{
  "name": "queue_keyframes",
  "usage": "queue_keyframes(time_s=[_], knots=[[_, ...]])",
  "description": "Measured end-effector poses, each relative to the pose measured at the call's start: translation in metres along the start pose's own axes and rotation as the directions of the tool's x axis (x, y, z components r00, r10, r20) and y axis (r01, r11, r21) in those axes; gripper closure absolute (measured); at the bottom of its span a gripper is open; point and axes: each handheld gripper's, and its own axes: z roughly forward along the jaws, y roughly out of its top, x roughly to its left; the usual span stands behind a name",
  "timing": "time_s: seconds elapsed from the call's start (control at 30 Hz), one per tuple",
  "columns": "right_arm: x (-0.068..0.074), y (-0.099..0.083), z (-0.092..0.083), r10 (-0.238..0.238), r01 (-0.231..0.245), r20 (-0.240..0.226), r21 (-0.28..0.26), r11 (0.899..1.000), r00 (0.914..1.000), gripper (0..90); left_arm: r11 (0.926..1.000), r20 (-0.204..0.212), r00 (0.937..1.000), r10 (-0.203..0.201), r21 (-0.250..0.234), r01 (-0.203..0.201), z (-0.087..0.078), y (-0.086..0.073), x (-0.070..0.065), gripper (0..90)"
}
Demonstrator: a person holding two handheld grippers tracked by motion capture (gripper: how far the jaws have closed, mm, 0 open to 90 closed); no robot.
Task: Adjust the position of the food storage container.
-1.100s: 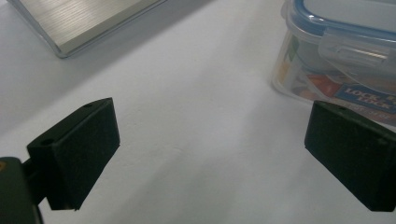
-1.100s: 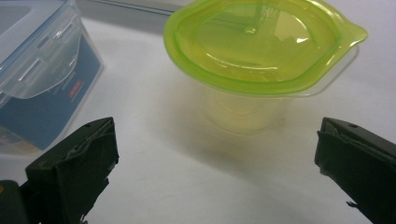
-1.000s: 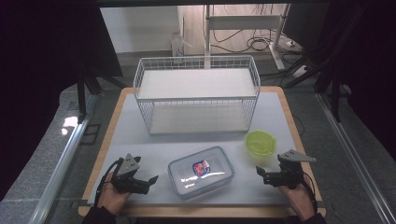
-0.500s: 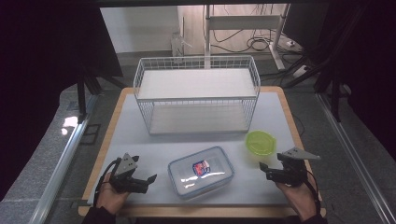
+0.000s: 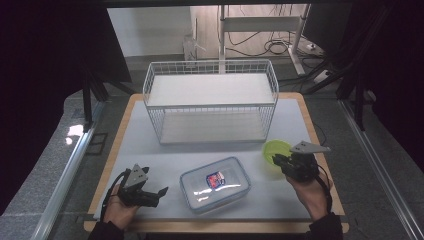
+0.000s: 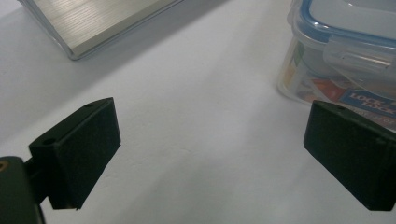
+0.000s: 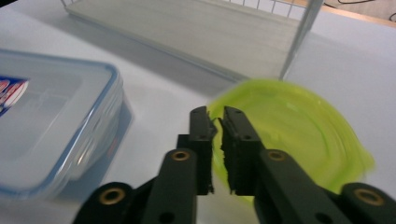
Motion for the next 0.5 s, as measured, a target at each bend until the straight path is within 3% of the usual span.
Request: queue_keyframes(time_s=[0.23,0.5], knots=[[-0.001,0.023,0.039,-0.012,0.013,-0.029,0.035,0.999,0.9995,90.0,0.9999,0.005,1.0,0.005,0.012,-0.005,0.001,0.0,0.0,4.0],[0.0,0.026,0.074,-0.018,0.023,-0.04,0.114,0.993,0.999,90.0,0.9999,0.008,1.0,0.006,0.016,-0.006,0.002,0.0,-0.001,4.1]])
